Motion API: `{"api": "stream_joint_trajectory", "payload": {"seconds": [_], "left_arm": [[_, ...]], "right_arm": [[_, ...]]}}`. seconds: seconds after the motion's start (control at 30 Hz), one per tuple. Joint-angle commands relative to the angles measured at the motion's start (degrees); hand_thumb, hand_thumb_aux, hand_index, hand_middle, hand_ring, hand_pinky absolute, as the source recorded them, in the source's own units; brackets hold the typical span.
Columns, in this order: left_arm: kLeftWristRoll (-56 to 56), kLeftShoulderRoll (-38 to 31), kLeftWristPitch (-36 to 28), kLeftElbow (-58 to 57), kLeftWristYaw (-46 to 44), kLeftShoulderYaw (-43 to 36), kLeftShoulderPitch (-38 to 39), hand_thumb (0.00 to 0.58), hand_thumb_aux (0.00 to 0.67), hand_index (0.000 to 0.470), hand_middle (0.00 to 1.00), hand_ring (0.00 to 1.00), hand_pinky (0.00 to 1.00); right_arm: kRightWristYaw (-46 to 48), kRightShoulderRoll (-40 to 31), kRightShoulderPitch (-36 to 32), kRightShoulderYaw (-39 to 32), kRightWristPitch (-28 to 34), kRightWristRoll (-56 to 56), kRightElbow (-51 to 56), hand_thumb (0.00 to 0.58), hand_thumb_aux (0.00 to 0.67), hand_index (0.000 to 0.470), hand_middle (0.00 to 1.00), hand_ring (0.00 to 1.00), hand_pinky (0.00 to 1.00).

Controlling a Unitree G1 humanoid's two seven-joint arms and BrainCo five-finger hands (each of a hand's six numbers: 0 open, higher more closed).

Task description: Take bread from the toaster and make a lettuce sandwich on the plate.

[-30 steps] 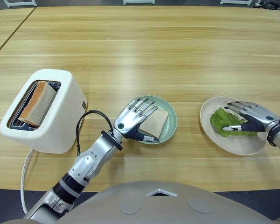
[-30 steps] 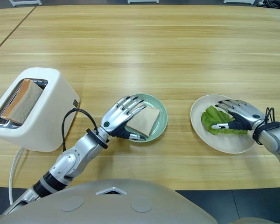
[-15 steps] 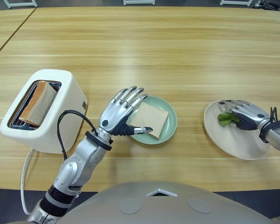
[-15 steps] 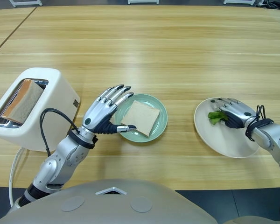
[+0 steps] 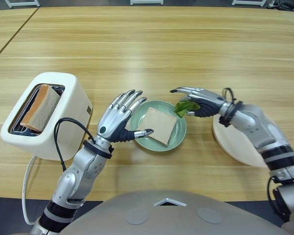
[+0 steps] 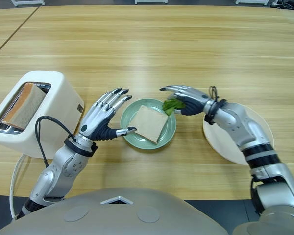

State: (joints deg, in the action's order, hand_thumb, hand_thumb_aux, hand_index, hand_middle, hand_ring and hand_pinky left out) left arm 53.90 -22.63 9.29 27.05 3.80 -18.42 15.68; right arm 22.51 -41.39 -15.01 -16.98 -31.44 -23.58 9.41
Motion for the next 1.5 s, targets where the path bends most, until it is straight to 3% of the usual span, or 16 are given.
{"api": "stream_joint_trajectory", "payload": {"seconds": [0.03, 0.07, 0.13, 0.17, 0.2, 0.27, 0.3, 0.37, 0.87, 0.9, 0.93, 0.97, 1.03, 1.13, 1.27, 1.5], "left_arm": [[-0.28, 0.64, 0.47, -1.37, -0.88, -0.67, -0.54, 0.201, 0.129, 0.090, 0.00, 0.00, 0.00], [-0.29, 0.75, 0.60, -1.53, -0.94, -0.69, -0.61, 0.258, 0.171, 0.120, 0.00, 0.00, 0.00], [-0.44, 0.84, 0.91, -1.84, -1.14, -0.68, -0.82, 0.251, 0.166, 0.116, 0.00, 0.00, 0.00], [-0.47, 0.88, 1.01, -1.88, -1.20, -0.65, -0.79, 0.244, 0.160, 0.112, 0.00, 0.00, 0.00], [-0.50, 0.91, 1.11, -2.01, -1.21, -0.64, -0.78, 0.241, 0.158, 0.111, 0.00, 0.00, 0.00], [-0.41, 1.03, 1.25, -2.34, -1.08, -0.68, -0.60, 0.307, 0.210, 0.147, 0.00, 0.00, 0.00], [-0.38, 1.09, 1.30, -2.46, -1.06, -0.69, -0.54, 0.291, 0.197, 0.138, 0.00, 0.00, 0.00], [-0.44, 1.17, 1.41, -2.52, -1.16, -0.70, -0.46, 0.366, 0.263, 0.184, 0.00, 0.00, 0.00], [-0.69, 1.49, 1.93, -3.72, -1.67, -0.98, -0.76, 0.438, 0.339, 0.238, 0.00, 0.00, 0.00], [-0.71, 1.47, 1.94, -3.75, -1.71, -0.99, -0.74, 0.438, 0.339, 0.238, 0.00, 0.00, 0.00], [-0.74, 1.47, 1.94, -3.77, -1.76, -1.00, -0.73, 0.443, 0.344, 0.241, 0.00, 0.00, 0.00], [-0.76, 1.47, 1.93, -3.78, -1.81, -1.01, -0.73, 0.443, 0.344, 0.241, 0.00, 0.00, 0.00], [-0.84, 1.43, 1.90, -3.70, -2.04, -1.08, -0.80, 0.443, 0.344, 0.241, 0.00, 0.00, 0.00], [-0.80, 1.42, 1.86, -3.81, -2.21, -1.22, -0.78, 0.456, 0.360, 0.253, 0.00, 0.00, 0.00], [-0.75, 1.40, 1.67, -3.97, -2.54, -1.35, -0.73, 0.464, 0.370, 0.260, 0.00, 0.00, 0.00], [-1.22, 1.18, 1.78, -4.19, -2.84, -1.25, -1.03, 0.470, 0.378, 0.265, 0.00, 0.00, 0.00]], "right_arm": [[0.96, 5.87, -3.09, -4.24, 3.20, -3.82, 5.33, 0.580, 0.670, 0.470, 0.00, 0.00, 0.00], [0.41, 7.04, -3.49, -4.66, 3.67, -4.31, 6.43, 0.580, 0.670, 0.470, 0.00, 0.00, 0.00], [-0.90, 8.48, -3.77, -5.16, 4.10, -5.89, 7.93, 0.580, 0.657, 0.461, 0.00, 0.00, 0.00], [-1.44, 8.68, -3.60, -5.35, 4.03, -6.62, 8.20, 0.449, 0.352, 0.247, 0.00, 0.00, 0.00], [-1.71, 8.69, -3.40, -5.42, 3.89, -7.14, 8.16, 0.000, 0.000, 0.000, 0.00, 0.00, 0.00], [-2.28, 7.88, -3.31, -4.82, 3.50, -7.97, 7.41, 0.000, 0.000, 0.000, 0.00, 0.00, 0.00], [-2.54, 7.34, -3.51, -4.34, 3.31, -8.26, 7.19, 0.000, 0.000, 0.000, 0.00, 0.00, 0.00], [-3.05, 6.28, -4.01, -3.15, 2.93, -8.61, 6.29, 0.000, 0.000, 0.000, 0.00, 0.00, 0.00], [-5.14, 1.64, -4.53, -6.29, -1.94, -18.32, 6.42, 0.000, 0.000, 0.000, 0.00, 0.00, 0.00], [-5.61, 1.59, -4.70, -6.66, -2.22, -19.12, 6.72, 0.071, 0.042, 0.029, 0.00, 0.00, 0.00], [-6.15, 1.62, -4.91, -6.86, -2.44, -19.92, 6.99, 0.413, 0.310, 0.217, 0.00, 0.00, 0.00], [-6.60, 1.68, -5.09, -6.93, -2.57, -20.42, 7.21, 0.485, 0.399, 0.280, 0.00, 0.00, 0.00], [-7.24, 1.73, -5.15, -6.68, -2.75, -20.69, 7.32, 0.528, 0.470, 0.330, 0.00, 0.00, 0.00], [-7.89, 2.15, -5.02, -6.22, -3.24, -19.32, 7.32, 0.542, 0.499, 0.350, 0.00, 0.00, 0.00], [-8.43, 2.70, -5.04, -5.91, -3.53, -18.06, 7.00, 0.572, 0.591, 0.415, 0.00, 0.00, 0.00], [-7.57, 3.45, -4.28, -4.48, -3.62, -14.64, 3.24, 0.576, 0.617, 0.433, 0.00, 0.00, 0.00]]}}
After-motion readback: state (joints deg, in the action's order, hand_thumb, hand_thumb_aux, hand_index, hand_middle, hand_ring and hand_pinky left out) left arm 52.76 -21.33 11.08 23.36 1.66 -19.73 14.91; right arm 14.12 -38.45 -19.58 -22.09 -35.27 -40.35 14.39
